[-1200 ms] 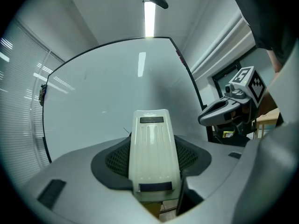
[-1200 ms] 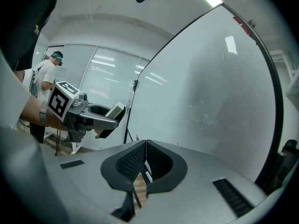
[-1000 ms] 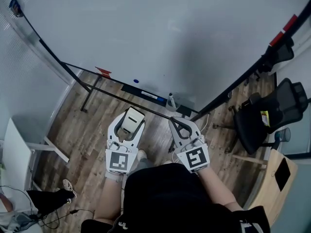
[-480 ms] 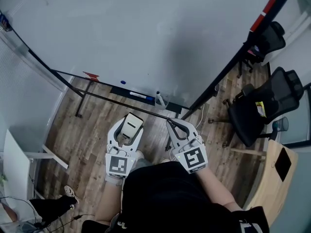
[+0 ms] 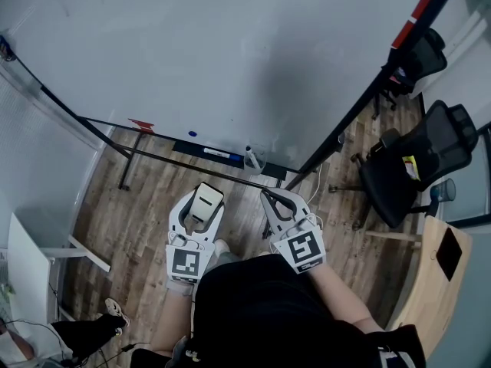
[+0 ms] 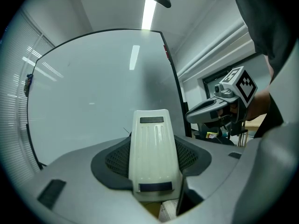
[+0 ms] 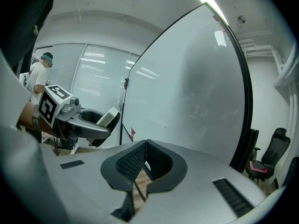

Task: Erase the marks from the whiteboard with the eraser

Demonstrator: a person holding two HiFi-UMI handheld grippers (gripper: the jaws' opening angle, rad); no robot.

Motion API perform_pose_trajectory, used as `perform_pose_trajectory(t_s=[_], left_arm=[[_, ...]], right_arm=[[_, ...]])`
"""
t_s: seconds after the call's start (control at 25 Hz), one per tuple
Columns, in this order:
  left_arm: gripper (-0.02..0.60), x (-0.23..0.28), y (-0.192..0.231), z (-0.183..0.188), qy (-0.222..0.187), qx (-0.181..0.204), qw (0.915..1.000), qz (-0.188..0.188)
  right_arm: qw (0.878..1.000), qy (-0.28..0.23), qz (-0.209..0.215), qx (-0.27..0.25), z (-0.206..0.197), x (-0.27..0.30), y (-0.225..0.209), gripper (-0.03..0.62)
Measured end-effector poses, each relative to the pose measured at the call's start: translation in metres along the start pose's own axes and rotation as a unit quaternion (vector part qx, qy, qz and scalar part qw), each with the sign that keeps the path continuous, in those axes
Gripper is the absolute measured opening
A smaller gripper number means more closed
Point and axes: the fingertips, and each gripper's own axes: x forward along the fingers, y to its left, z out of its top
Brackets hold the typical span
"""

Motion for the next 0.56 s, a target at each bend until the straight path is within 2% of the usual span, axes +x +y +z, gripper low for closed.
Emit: perform_pose_trajectory(t_s=[0.36,0.56], left_arm=[[0.267,-0.002,0.01,-0.006,0.006,-0.011,0.9999,0.001],[0.267,-0.006,0.015,-0.016,0.015,0.002,0.9998,-0.009]], right_arm=[[1.0,0.015,-0.004,0.001,-0.003,0.009,0.007,0.029],[1.0,0.02,-0.005,0.007,-0.004,0.015,0.012,0.029]])
